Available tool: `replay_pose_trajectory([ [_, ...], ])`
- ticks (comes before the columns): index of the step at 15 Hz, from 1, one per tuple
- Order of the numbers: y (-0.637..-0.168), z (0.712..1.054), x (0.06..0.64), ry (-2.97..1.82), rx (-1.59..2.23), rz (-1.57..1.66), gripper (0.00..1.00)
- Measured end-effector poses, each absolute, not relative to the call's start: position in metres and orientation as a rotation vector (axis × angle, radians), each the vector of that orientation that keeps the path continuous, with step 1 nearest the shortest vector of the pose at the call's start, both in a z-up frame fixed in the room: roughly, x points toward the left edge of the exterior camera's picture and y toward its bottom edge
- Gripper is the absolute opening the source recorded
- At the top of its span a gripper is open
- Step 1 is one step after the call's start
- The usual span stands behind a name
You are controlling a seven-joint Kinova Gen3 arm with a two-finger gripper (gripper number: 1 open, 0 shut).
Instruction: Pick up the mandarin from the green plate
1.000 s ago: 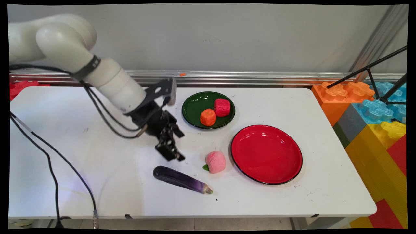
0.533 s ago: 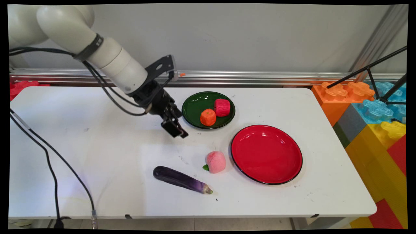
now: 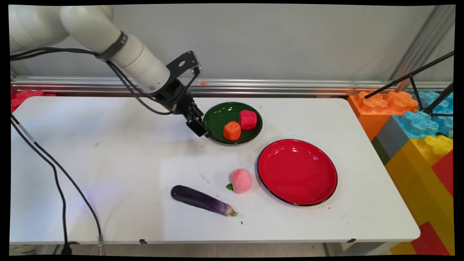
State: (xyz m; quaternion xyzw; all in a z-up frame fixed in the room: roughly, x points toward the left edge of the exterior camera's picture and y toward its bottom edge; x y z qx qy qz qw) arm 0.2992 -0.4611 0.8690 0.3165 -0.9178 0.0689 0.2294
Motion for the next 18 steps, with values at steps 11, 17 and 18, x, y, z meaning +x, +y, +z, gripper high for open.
replay_pose_trajectory([
  [11,-0.506,0.824,0.299,-2.454,1.118,0.193,1.0],
  [17,-0.525,0.802,0.291,-2.367,1.217,0.155,1.0],
  [18,-0.527,0.799,0.289,-2.354,1.221,0.145,1.0],
])
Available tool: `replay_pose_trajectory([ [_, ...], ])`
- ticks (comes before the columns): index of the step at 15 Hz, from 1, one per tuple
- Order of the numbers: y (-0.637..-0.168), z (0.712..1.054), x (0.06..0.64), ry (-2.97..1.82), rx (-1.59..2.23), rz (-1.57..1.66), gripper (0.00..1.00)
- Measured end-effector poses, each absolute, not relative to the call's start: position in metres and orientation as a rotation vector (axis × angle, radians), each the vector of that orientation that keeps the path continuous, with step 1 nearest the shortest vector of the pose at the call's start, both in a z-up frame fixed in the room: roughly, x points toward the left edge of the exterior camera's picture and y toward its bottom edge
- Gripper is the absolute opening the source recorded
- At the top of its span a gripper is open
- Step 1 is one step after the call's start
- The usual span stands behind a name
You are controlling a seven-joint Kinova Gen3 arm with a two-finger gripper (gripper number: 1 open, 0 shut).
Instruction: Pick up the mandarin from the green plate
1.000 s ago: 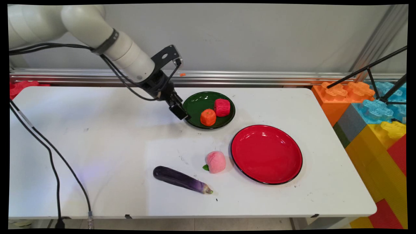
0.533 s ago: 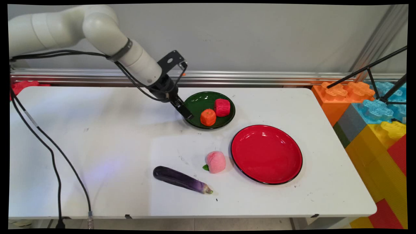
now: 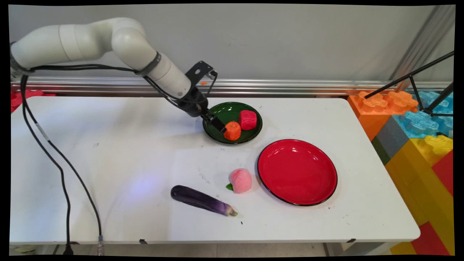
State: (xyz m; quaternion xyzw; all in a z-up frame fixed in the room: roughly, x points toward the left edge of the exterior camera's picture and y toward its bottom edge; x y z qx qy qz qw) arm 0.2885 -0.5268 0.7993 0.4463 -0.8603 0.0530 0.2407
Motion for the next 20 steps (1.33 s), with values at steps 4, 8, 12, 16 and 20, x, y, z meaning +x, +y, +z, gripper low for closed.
replay_pose_trajectory([
  [4,-0.533,0.791,0.283,-2.321,1.219,0.129,1.0],
  [8,-0.54,0.782,0.279,-2.295,1.212,0.126,1.0],
  [12,-0.544,0.773,0.276,-2.276,1.205,0.124,1.0],
  [16,-0.546,0.765,0.275,-2.264,1.198,0.119,1.0],
  [20,-0.547,0.76,0.274,-2.259,1.192,0.115,1.0],
])
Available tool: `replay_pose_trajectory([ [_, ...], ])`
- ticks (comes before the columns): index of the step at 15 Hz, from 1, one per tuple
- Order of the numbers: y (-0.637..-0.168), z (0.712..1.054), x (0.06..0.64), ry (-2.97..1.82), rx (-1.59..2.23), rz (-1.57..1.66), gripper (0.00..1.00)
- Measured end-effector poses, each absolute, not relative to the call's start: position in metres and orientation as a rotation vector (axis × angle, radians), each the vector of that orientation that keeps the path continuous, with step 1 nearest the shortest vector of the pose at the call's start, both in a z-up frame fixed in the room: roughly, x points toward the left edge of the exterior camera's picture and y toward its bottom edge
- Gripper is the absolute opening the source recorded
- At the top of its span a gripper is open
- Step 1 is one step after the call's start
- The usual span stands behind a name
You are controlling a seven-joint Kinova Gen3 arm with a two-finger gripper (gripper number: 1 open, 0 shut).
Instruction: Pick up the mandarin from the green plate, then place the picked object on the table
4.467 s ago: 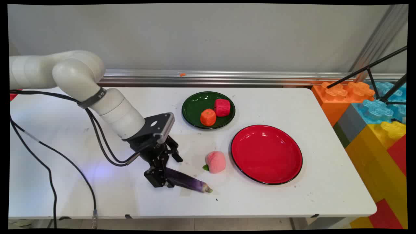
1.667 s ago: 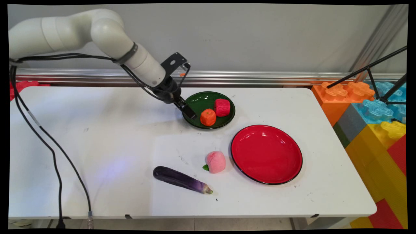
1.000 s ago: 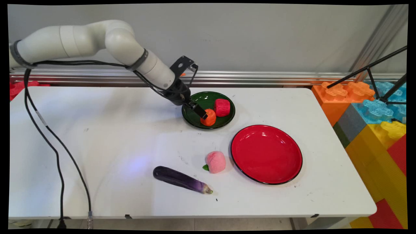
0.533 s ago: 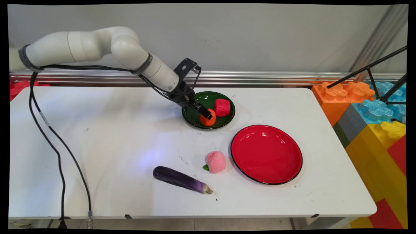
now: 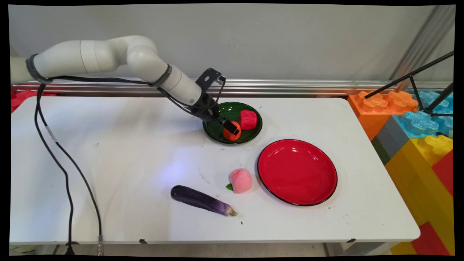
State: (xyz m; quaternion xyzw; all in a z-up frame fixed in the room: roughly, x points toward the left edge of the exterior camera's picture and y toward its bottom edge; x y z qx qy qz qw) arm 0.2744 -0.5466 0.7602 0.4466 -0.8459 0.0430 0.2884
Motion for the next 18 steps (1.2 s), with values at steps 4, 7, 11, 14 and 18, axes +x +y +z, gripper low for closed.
replay_pose_trajectory([
  [4,-0.5466,0.7563,0.2746,-2.255,1.188,0.112,1.0],
  [7,-0.5472,0.7537,0.2753,-2.254,1.183,0.113,1.0],
  [11,-0.5475,0.752,0.2759,-2.252,1.179,0.113,1.0],
  [14,-0.5473,0.751,0.2764,-2.255,1.173,0.115,1.0],
  [18,-0.5468,0.7505,0.2782,-2.261,1.17,0.118,0.0],
])
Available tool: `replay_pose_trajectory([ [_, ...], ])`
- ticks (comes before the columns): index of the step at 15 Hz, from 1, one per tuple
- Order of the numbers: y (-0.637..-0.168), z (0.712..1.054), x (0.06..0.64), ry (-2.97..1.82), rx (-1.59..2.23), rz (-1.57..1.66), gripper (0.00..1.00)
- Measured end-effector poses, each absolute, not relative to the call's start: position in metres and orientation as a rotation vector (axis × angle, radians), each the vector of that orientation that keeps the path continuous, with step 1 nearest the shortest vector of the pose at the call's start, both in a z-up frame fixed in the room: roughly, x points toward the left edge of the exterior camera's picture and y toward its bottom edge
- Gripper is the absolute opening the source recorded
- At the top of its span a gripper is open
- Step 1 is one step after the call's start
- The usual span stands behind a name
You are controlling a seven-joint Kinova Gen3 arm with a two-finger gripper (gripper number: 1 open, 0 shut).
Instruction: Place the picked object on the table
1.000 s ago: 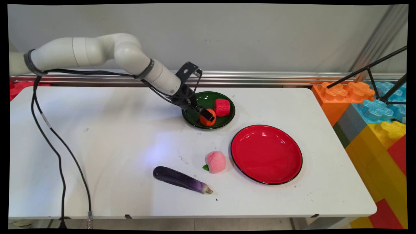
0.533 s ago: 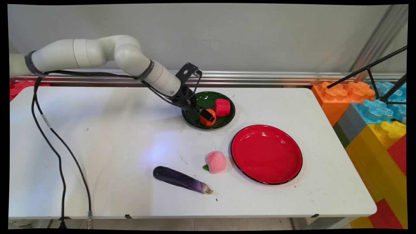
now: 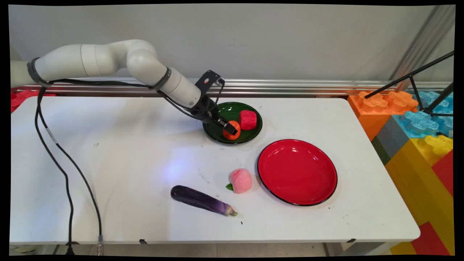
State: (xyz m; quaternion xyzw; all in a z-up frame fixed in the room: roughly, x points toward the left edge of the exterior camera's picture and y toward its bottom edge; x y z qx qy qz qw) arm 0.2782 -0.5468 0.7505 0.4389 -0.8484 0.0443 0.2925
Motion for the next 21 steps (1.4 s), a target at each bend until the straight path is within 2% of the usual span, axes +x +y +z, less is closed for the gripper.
replay_pose_trajectory([
  [12,-0.543,0.759,0.285,-2.272,1.144,0.118,0.0],
  [21,-0.54,0.812,0.292,-2.28,1.083,0.17,0.0],
])
